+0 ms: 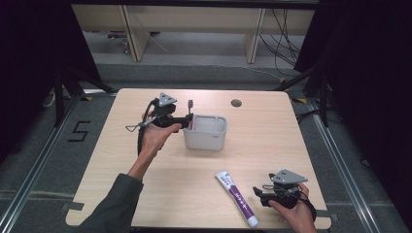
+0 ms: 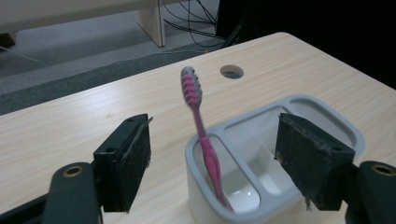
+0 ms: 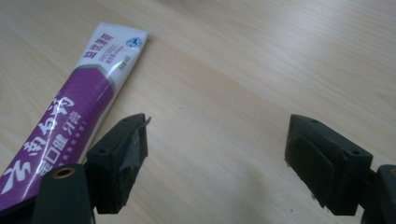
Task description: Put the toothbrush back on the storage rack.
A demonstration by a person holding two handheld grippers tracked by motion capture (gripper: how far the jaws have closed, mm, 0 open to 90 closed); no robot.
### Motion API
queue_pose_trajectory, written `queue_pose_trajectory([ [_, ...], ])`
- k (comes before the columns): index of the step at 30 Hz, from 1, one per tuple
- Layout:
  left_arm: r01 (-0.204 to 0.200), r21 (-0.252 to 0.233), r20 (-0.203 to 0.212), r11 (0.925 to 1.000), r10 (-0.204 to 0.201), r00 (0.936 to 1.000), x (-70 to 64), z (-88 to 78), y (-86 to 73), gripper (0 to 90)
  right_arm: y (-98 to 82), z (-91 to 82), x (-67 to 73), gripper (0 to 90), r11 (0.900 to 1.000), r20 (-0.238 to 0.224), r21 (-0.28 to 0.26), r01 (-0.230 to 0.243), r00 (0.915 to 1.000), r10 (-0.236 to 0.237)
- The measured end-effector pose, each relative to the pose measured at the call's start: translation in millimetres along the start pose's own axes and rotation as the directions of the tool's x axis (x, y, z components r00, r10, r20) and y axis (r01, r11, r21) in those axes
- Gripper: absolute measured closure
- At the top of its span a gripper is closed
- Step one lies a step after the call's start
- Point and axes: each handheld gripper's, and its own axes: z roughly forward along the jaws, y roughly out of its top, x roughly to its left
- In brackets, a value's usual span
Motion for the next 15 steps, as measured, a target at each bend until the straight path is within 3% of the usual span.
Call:
queue_pose_trajectory([
  [2, -0.010, 0.006, 0.005, 0.9999, 0.010, 0.9999, 0.4, -9.0, -3.6, 26.0, -0.4, -2.5, -3.5, 22.4, 1.000, 0.019, -0.009, -0.016, 0.9997, 0.016],
  [3, -0.013, -0.001, 0.006, 0.9999, 0.013, 0.9999, -0.1, -16.2, -7.7, 26.0, -1.1, -3.2, -4.0, 23.1, 0.999, 0.014, -0.013, -0.052, 0.9985, 0.053],
  [6, -0.017, 0.006, 0.023, 0.9998, 0.017, 0.9996, 1.8, -24.4, -14.0, 25.1, -0.8, -3.7, -3.3, 23.2, 0.998, 0.012, -0.018, -0.065, 0.9978, 0.065],
  [9, -0.012, 0.003, 0.039, 0.9999, 0.012, 0.9992, 2.1, -27.3, -18.4, 24.0, -0.5, -3.3, -3.6, 23.3, 0.999, 0.018, -0.021, -0.037, 0.9991, 0.037],
  [12, -0.014, 0.003, 0.051, 0.9999, 0.014, 0.9986, 2.0, -32.1, -23.8, 24.0, -0.4, -3.2, -2.1, 23.4, 0.999, 0.008, -0.016, -0.043, 0.9990, 0.043],
  [13, -0.012, 0.005, 0.056, 0.9999, 0.011, 0.9983, 2.0, -34.1, -25.1, 24.0, -0.2, -2.8, -3.9, 23.4, 0.999, 0.017, -0.025, -0.020, 0.9997, 0.020],
  [15, -0.012, -0.002, 0.067, 0.9999, 0.012, 0.9977, 2.5, -38.6, -28.1, 23.7, -0.2, -2.6, -3.6, 23.4, 0.999, 0.013, -0.023, -0.031, 0.9994, 0.031],
])
